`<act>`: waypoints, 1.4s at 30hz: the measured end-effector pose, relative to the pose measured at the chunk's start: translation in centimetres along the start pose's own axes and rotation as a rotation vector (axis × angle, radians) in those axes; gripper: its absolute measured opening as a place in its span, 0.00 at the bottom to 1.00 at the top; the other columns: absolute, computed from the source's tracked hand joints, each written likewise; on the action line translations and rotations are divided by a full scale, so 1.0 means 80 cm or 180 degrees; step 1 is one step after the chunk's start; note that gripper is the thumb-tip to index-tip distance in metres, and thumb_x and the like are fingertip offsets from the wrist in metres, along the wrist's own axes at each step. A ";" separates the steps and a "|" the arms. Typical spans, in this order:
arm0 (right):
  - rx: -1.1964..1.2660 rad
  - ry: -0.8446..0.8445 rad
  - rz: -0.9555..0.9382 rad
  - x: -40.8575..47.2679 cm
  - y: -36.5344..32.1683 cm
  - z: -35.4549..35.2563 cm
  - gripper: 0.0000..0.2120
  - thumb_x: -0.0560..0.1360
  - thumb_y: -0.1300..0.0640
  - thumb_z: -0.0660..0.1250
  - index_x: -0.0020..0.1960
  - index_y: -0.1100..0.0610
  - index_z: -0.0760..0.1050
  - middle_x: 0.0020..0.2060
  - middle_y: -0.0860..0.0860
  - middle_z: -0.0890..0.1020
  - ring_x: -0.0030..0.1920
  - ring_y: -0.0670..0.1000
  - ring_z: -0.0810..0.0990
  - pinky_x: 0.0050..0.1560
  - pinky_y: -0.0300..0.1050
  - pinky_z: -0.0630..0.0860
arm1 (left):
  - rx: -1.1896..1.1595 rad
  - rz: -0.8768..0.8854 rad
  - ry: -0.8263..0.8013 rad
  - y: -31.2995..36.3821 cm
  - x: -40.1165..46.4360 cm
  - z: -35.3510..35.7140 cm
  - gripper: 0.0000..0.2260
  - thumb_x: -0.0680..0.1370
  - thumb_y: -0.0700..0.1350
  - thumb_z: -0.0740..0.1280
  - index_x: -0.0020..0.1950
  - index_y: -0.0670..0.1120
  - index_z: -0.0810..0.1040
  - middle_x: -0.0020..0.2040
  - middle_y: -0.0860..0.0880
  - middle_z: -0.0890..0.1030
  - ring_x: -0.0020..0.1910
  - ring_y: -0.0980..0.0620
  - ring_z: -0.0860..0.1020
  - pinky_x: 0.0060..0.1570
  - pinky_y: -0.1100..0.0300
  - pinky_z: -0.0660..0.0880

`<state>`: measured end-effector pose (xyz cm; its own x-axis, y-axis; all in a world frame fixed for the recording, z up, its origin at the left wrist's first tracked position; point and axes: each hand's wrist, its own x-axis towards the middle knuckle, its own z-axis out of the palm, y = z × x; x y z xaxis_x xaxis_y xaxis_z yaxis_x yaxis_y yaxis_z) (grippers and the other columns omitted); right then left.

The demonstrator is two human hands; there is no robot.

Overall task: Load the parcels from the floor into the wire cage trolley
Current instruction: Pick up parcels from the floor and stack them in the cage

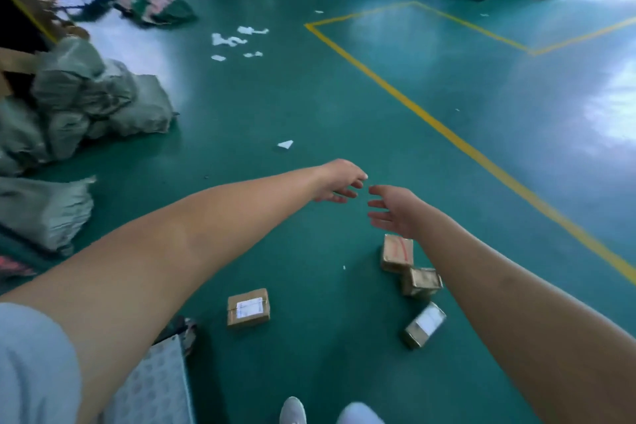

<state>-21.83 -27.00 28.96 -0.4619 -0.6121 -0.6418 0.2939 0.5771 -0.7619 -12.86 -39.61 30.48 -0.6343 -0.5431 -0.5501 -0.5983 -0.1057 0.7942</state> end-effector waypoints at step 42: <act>0.0482 0.0759 0.1651 0.806 0.395 -0.363 0.11 0.84 0.53 0.62 0.64 0.56 0.76 0.59 0.56 0.80 0.61 0.57 0.79 0.53 0.48 0.80 | 0.0763 -0.1905 -0.1009 -0.274 0.893 0.359 0.17 0.84 0.48 0.63 0.73 0.48 0.71 0.70 0.48 0.74 0.62 0.48 0.76 0.58 0.54 0.77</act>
<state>-66.63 -32.52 -33.95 -0.3960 -0.1219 -0.9101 0.6397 0.6744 -0.3687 -59.15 -52.17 -33.64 -0.2536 -0.1773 -0.9509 -0.9560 -0.1040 0.2743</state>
